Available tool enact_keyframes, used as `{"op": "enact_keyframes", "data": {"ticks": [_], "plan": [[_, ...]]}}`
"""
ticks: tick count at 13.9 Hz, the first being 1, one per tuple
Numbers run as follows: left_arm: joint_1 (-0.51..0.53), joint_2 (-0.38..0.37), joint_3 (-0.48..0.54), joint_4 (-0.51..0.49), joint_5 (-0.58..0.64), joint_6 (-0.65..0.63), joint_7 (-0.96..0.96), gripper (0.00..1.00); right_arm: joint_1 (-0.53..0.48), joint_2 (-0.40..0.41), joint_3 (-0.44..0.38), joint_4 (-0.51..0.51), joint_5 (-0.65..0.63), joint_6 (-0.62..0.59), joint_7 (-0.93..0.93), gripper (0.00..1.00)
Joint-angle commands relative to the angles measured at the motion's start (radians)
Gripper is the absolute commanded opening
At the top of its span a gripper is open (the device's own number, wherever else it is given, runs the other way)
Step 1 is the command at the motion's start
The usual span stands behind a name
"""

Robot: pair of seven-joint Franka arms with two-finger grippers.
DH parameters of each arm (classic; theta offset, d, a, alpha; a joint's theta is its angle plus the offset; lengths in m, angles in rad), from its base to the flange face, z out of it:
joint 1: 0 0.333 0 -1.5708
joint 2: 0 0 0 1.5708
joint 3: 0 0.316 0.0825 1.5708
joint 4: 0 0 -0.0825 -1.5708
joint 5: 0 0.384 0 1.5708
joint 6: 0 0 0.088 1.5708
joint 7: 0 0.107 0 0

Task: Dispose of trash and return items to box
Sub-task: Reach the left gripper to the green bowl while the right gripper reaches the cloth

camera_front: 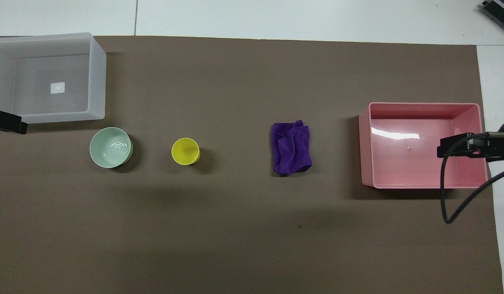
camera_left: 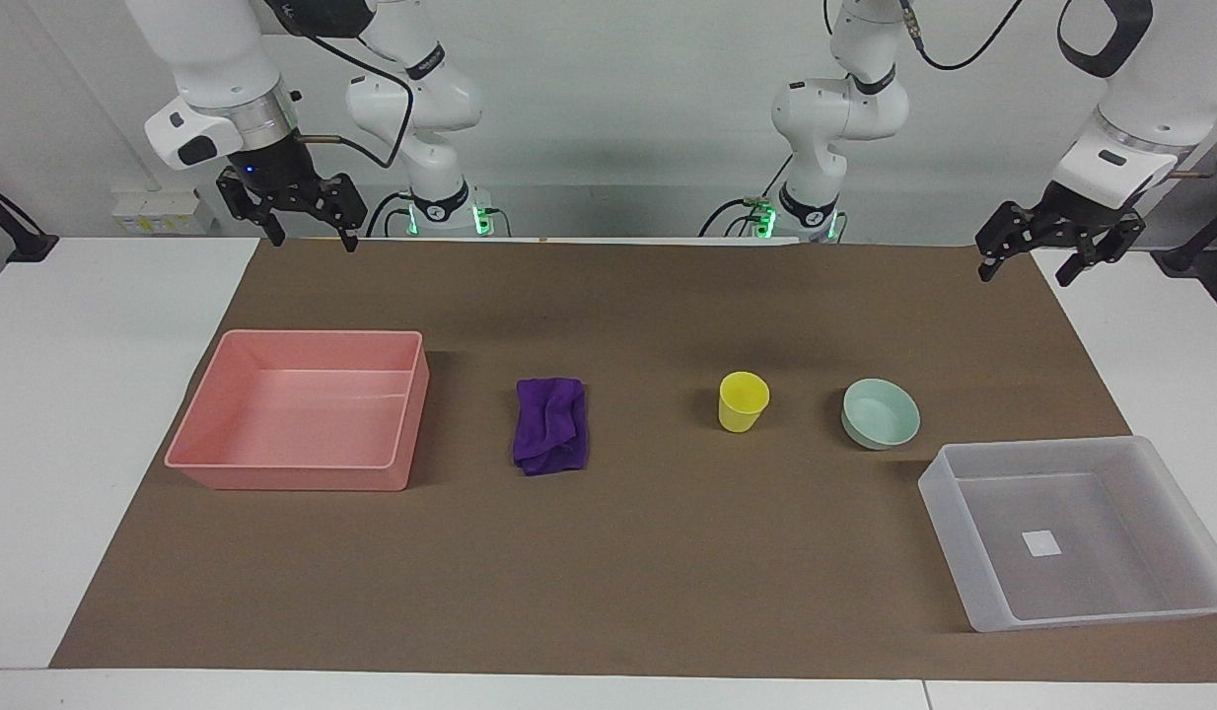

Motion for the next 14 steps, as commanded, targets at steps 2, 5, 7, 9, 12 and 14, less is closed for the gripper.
{"op": "enact_keyframes", "data": {"ticks": [2,5,7,9,12,14], "plan": [[-0.003,-0.030,-0.001,-0.034,0.001,0.005,-0.022,1.00,-0.009,-0.004,0.003,0.007,0.010,-0.016,-0.023,1.00],[-0.006,-0.035,-0.001,-0.063,0.001,0.034,-0.042,1.00,-0.009,-0.004,0.003,0.007,0.010,-0.016,-0.023,1.00],[-0.007,-0.080,-0.002,-0.178,0.001,0.164,-0.056,1.00,-0.009,-0.004,0.003,0.002,0.010,-0.013,-0.023,1.00],[-0.009,-0.094,-0.002,-0.272,0.001,0.253,-0.056,1.00,-0.009,-0.005,0.003,-0.001,0.010,-0.010,-0.022,1.00],[-0.016,-0.065,-0.002,-0.381,0.001,0.401,-0.063,1.00,-0.002,-0.013,0.004,-0.034,0.009,0.039,-0.025,1.00],[-0.024,-0.036,-0.004,-0.470,0.001,0.537,-0.065,1.00,0.015,-0.007,0.018,-0.080,0.009,0.114,-0.016,1.00]]}}
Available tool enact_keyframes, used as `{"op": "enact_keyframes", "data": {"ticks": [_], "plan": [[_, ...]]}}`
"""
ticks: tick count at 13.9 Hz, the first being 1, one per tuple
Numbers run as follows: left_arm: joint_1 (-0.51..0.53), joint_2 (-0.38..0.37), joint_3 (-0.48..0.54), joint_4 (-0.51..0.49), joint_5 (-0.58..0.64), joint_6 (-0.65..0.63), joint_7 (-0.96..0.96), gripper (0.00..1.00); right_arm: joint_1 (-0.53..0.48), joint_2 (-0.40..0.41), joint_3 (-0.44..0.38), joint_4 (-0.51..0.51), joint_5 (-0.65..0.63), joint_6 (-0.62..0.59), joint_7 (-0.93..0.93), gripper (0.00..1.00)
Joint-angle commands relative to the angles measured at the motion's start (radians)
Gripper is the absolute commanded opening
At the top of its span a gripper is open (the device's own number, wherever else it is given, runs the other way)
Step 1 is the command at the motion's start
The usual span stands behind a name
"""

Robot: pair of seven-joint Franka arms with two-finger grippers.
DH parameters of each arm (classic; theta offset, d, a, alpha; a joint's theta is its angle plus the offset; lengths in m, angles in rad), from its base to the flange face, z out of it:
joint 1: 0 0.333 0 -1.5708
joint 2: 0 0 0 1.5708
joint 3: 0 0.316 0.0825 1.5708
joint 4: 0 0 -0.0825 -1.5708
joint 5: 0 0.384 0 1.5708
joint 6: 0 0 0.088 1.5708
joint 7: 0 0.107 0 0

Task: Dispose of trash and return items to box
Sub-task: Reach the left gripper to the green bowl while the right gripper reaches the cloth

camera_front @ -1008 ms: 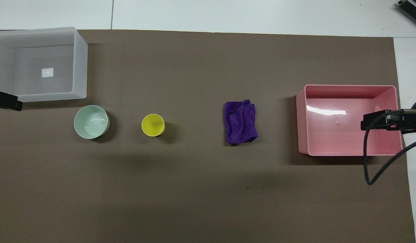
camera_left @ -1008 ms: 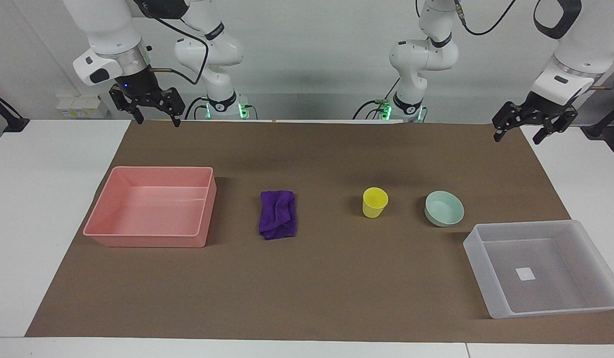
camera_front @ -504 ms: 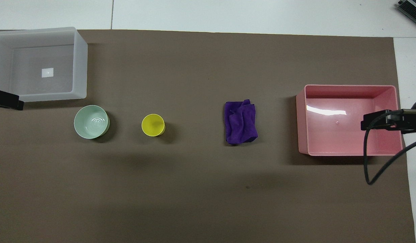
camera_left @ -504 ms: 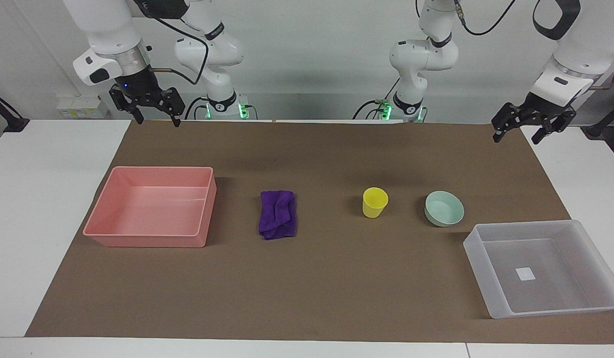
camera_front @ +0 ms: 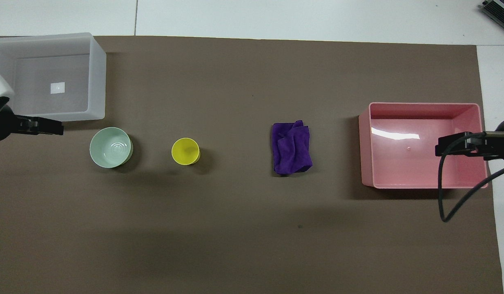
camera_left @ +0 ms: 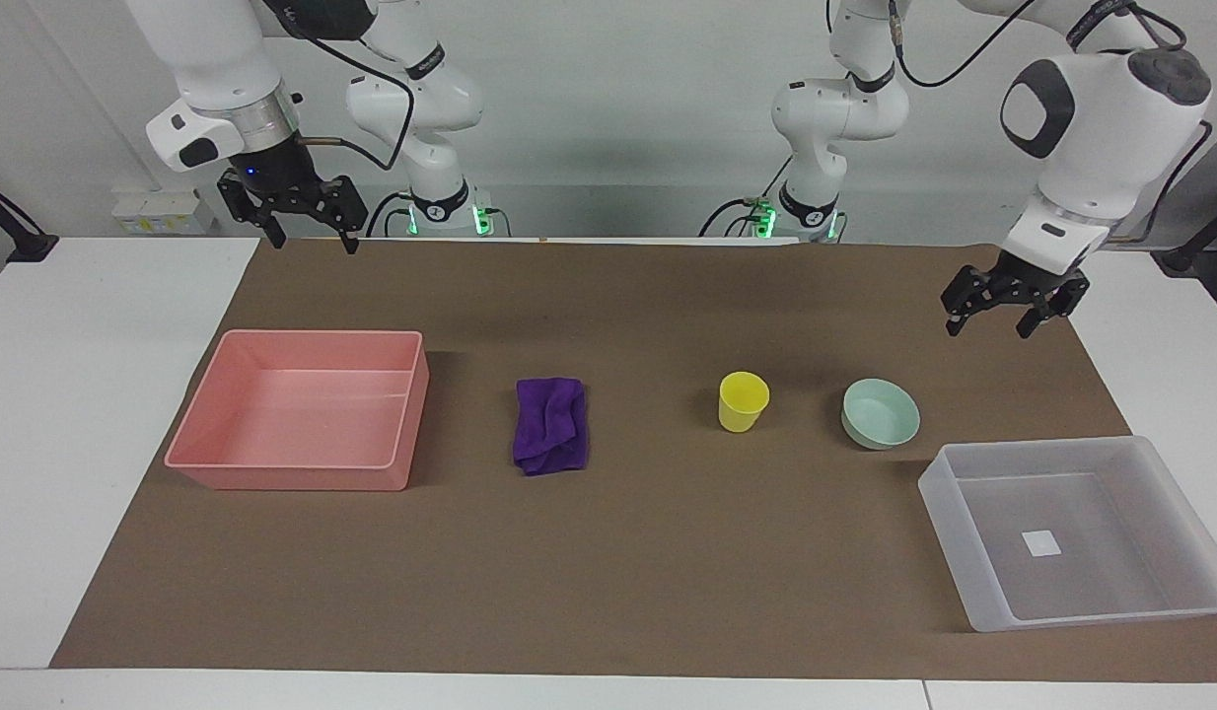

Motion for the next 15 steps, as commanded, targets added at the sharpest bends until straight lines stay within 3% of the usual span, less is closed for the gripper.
{"op": "enact_keyframes", "data": {"ticks": [1,3,6,9,10,11,12,13,15], "plan": [[-0.014,0.021,0.002,-0.118,0.001,0.159,-0.020,1.00,0.044,0.010,0.014,-0.068,0.009,0.096,0.007,1.00],[-0.017,0.071,0.002,-0.155,0.001,0.251,-0.022,1.00,0.109,0.078,0.014,-0.068,0.007,0.174,0.099,1.00],[-0.015,0.087,0.002,-0.262,0.001,0.417,-0.020,1.00,0.185,0.176,0.014,-0.070,0.020,0.302,0.167,1.00],[-0.017,0.153,0.002,-0.273,0.001,0.465,-0.037,1.00,0.245,0.240,0.015,-0.128,0.058,0.472,0.193,1.00],[-0.017,0.160,0.002,-0.275,0.001,0.474,-0.062,0.85,0.262,0.262,0.015,-0.148,0.070,0.520,0.193,1.00],[-0.017,0.160,0.000,-0.275,0.001,0.471,-0.071,0.57,0.274,0.291,0.015,-0.159,0.072,0.558,0.194,1.00],[-0.017,0.160,0.000,-0.275,0.001,0.467,-0.076,0.19,0.297,0.314,0.017,-0.174,0.075,0.599,0.202,1.00],[-0.017,0.159,0.000,-0.281,0.001,0.463,-0.079,0.00,0.315,0.330,0.017,-0.197,0.083,0.650,0.228,1.00],[-0.015,0.157,0.000,-0.273,0.001,0.447,-0.079,0.00,0.340,0.363,0.017,-0.237,0.083,0.724,0.227,1.00]]}}
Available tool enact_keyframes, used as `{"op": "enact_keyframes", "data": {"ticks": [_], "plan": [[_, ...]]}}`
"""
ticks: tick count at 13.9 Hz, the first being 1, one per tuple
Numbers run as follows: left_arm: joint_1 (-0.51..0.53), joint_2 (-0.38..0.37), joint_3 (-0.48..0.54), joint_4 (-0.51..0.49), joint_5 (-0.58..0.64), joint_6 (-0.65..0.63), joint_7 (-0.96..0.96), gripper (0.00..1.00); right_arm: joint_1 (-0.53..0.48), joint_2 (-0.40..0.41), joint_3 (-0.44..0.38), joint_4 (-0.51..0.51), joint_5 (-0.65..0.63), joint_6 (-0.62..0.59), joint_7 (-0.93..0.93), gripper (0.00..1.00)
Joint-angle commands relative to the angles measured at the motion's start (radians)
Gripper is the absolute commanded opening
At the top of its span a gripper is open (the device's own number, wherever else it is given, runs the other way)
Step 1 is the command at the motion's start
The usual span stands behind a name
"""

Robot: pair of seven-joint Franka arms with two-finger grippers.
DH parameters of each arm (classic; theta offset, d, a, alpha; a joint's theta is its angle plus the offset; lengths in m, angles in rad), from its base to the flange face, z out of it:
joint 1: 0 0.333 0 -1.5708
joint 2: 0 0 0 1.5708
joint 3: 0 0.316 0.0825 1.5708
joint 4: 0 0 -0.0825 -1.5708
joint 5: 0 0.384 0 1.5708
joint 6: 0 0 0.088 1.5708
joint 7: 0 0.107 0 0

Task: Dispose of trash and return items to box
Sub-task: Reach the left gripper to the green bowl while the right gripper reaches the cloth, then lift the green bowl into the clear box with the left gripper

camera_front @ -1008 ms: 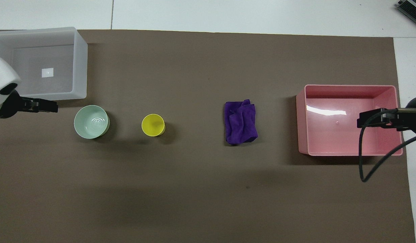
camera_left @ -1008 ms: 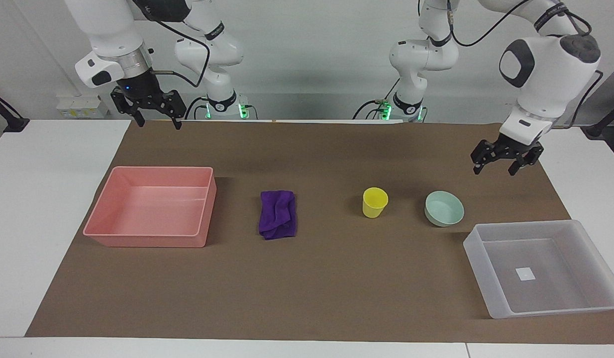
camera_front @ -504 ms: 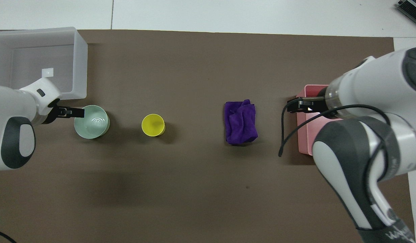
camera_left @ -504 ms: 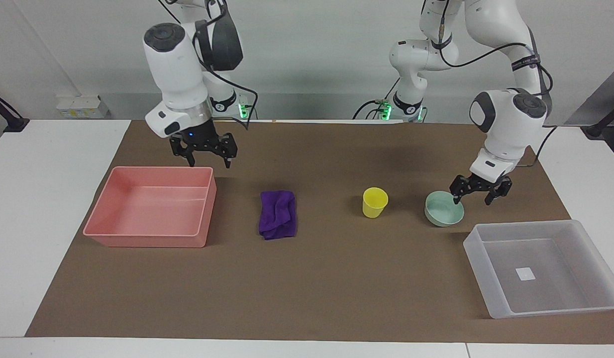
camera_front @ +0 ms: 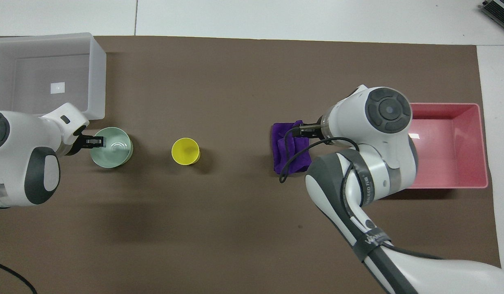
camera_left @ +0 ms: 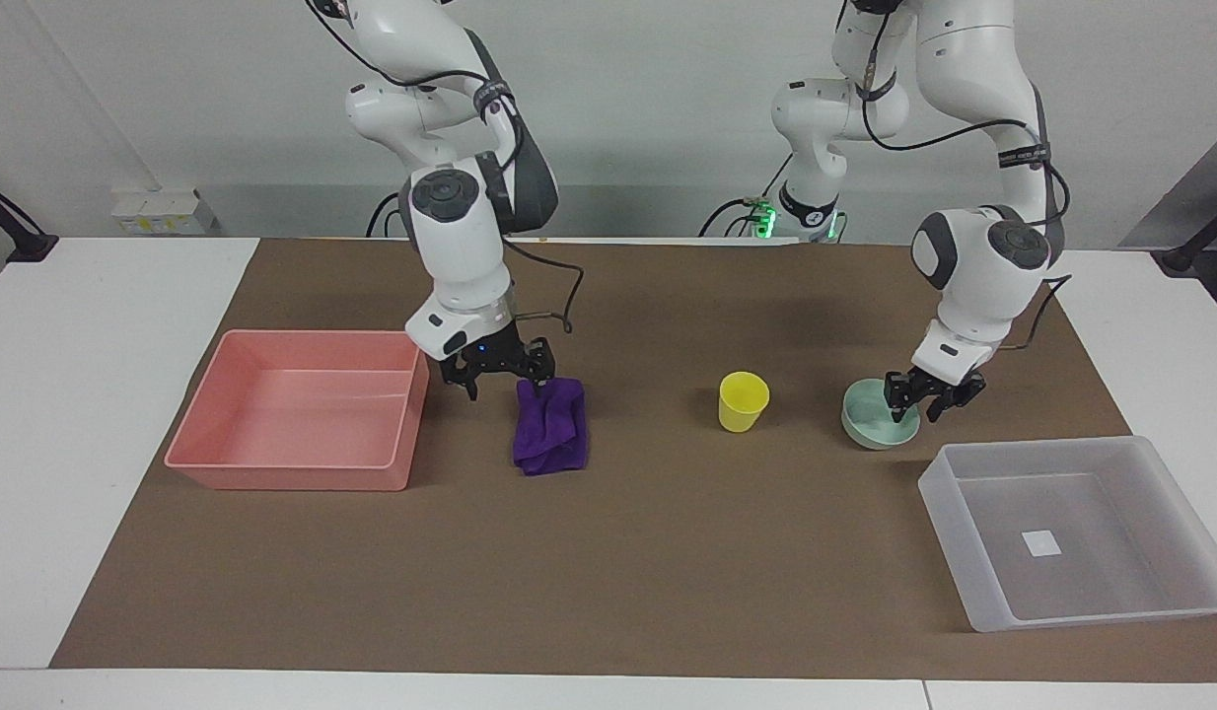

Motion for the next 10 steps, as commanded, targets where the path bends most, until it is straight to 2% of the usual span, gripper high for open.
{"op": "enact_keyframes", "data": {"ticks": [1,3,5,6,9,10], "plan": [[-0.014,-0.018,0.009,0.002,0.001,-0.026,-0.020,0.00,0.034,0.044,0.001,-0.047,0.023,0.096,0.008,1.00],[-0.005,-0.053,0.009,0.037,0.001,-0.105,-0.014,0.00,0.053,0.092,0.001,-0.049,0.023,0.137,-0.007,1.00],[0.003,-0.084,0.014,0.098,0.001,-0.197,-0.009,0.00,0.051,0.106,0.001,-0.061,0.023,0.139,-0.062,1.00],[0.021,-0.083,0.014,0.139,0.001,-0.222,-0.009,0.00,0.051,0.104,0.001,-0.078,0.023,0.141,-0.061,1.00],[0.057,-0.040,0.014,0.256,-0.001,-0.238,-0.008,0.00,0.053,0.106,0.001,-0.139,0.023,0.268,-0.054,1.00],[0.078,-0.012,0.014,0.301,-0.023,-0.230,-0.009,0.00,0.053,0.104,0.001,-0.141,0.023,0.263,-0.057,0.56]]}}
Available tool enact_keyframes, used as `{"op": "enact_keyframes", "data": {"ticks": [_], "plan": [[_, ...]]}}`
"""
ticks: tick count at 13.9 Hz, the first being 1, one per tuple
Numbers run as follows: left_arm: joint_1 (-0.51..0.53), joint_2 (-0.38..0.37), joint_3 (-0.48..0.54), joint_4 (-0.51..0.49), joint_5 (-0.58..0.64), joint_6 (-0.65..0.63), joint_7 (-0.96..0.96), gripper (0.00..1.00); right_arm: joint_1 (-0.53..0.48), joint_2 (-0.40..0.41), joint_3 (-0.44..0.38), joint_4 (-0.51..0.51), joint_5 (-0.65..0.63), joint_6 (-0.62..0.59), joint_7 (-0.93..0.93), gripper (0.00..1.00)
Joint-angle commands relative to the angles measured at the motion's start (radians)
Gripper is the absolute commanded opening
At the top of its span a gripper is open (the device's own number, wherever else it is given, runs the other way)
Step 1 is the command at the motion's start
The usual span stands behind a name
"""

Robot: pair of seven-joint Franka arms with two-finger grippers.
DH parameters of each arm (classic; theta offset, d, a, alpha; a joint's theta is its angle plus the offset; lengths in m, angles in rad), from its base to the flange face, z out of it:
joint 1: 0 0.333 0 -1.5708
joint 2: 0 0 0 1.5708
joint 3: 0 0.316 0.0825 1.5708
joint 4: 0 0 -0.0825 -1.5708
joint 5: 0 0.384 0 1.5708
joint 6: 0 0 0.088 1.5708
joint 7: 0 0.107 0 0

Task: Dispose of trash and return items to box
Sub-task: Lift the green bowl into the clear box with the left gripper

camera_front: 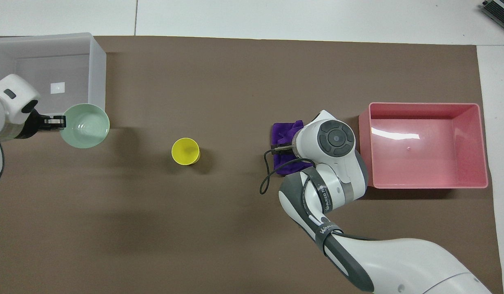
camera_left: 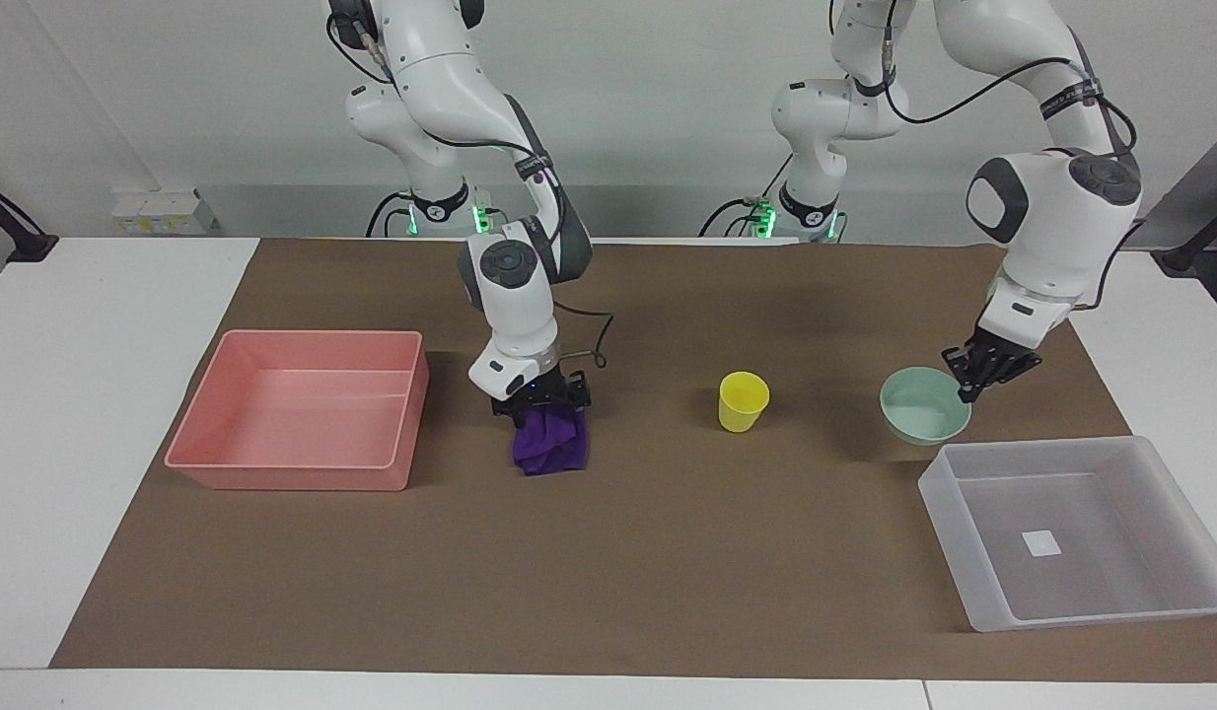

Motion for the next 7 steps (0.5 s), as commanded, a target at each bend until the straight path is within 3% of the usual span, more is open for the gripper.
{"op": "enact_keyframes", "data": {"ticks": [1,2,7], "plan": [[0.049,0.095,-0.003,0.139,-0.044,-0.008,-0.006,0.00,-0.006,-0.014,0.003,-0.036,0.018,0.034,-0.027,0.24],[0.071,0.137,-0.003,0.202,-0.051,-0.008,-0.006,0.00,-0.006,-0.014,0.003,-0.034,0.018,0.032,-0.019,0.03],[0.135,0.412,-0.004,0.556,-0.058,-0.038,-0.010,0.00,-0.001,-0.034,0.004,-0.007,0.018,-0.047,0.071,0.00]]}}
